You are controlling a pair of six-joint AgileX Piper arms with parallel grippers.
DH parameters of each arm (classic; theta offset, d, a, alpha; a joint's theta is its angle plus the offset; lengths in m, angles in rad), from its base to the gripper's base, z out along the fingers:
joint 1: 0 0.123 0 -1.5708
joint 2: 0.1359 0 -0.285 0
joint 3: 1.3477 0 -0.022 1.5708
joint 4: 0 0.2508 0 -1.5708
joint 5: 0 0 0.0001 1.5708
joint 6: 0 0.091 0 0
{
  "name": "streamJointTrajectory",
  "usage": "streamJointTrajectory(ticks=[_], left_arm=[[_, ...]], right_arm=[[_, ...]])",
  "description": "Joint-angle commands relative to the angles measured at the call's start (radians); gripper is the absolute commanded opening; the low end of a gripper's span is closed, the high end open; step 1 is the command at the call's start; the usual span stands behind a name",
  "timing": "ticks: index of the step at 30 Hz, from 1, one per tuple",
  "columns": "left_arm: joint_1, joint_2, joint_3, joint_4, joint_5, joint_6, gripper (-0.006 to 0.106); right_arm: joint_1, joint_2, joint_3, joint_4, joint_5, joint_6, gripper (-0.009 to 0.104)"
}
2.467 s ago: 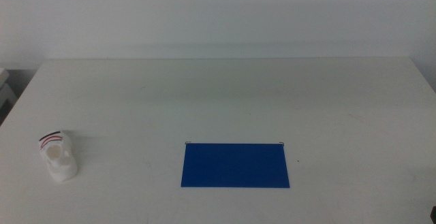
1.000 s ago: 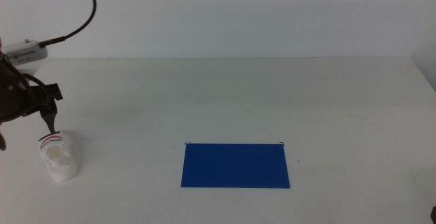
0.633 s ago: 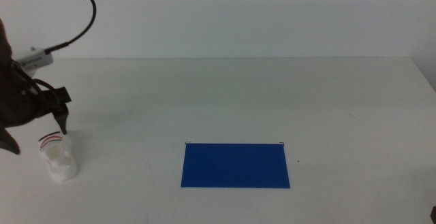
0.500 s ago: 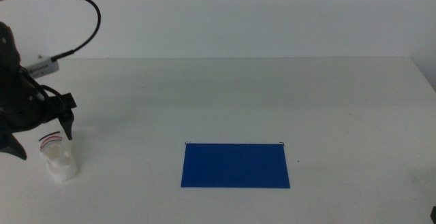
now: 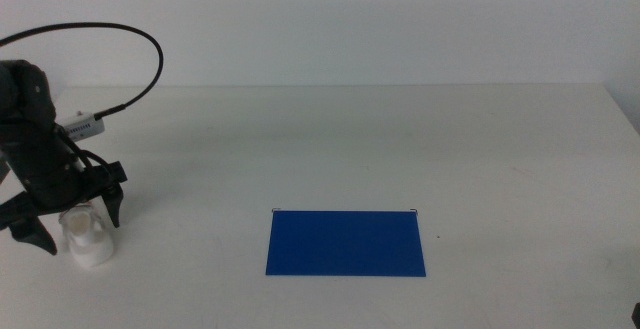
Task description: Use one arm to grab the shoe from the table and place it on the mat.
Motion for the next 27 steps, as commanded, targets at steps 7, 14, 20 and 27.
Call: streamJointTrajectory(ticks=[7, 14, 20, 27], left_arm=[[-0.002, -0.027, -0.03, -0.05, -0.011, 0.043, 0.071], [-0.002, -0.029, -0.03, -0.071, 0.008, 0.048, 0.022], [-0.005, -0.068, -0.03, -0.096, 0.041, 0.045, -0.001], [-0.084, -0.138, -0.03, 0.0, 0.08, -0.099, -0.001]], right_arm=[[0.003, 0.004, 0.005, -0.011, -0.073, -0.01, 0.078], [0.003, 0.004, 0.005, -0.011, -0.073, -0.01, 0.078], [0.003, 0.004, 0.005, -0.011, -0.073, -0.01, 0.078], [0.003, 0.004, 0.005, -0.011, -0.073, -0.01, 0.078]])
